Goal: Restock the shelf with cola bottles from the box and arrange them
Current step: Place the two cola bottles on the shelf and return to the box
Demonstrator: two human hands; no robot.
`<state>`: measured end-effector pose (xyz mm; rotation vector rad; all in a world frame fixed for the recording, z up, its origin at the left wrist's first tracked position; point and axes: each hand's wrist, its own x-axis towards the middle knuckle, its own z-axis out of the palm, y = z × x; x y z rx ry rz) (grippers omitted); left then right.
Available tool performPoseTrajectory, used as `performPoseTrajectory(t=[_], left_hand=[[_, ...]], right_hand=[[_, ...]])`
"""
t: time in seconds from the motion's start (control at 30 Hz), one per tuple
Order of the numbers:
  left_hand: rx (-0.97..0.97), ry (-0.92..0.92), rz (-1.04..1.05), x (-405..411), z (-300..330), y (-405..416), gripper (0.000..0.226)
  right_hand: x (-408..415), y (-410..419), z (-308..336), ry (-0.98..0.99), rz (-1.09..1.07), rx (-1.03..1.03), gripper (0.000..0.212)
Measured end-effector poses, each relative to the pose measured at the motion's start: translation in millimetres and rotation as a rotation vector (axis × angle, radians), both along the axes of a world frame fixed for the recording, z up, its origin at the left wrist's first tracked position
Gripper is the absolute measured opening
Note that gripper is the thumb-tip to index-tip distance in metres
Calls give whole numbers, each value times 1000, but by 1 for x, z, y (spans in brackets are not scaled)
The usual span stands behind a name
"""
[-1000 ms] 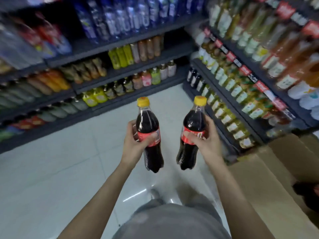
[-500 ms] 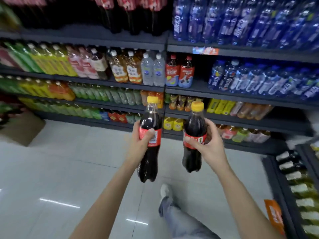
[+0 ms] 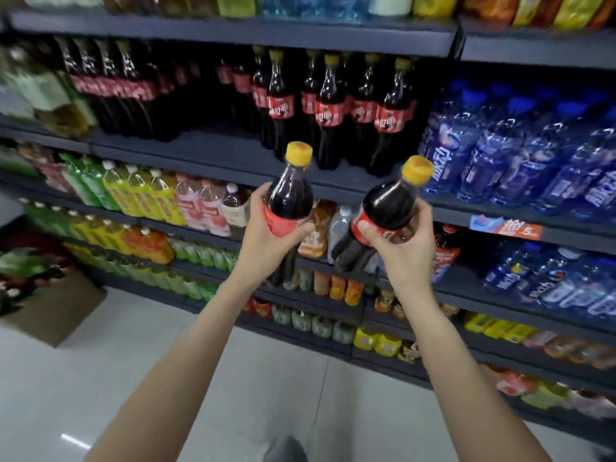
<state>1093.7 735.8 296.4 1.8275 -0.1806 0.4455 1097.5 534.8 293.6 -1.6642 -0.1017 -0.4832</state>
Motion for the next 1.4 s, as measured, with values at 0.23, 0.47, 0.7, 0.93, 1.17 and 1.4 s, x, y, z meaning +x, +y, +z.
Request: performPoseTrajectory(t=[0.23, 0.47, 0.7, 0.93, 1.17, 1.4], left_hand=[[-40, -191, -47, 168, 16, 32, 72], [-160, -147, -26, 260, 12, 31, 74], [-86, -166, -51, 291, 0, 25, 80], [265, -295, -7, 294, -23, 36, 95], [325, -270, 122, 289, -29, 45, 102], [301, -283, 155, 289, -28, 37, 96]], right_hand=[[116, 50, 27, -156, -232, -81, 68], [206, 82, 31, -135, -436, -136, 75], [228, 95, 0, -40, -580, -283, 91], [225, 97, -33, 97, -638, -386, 92], [240, 101, -23, 93, -719, -420, 84], [242, 103, -25, 106, -756, -461, 82]])
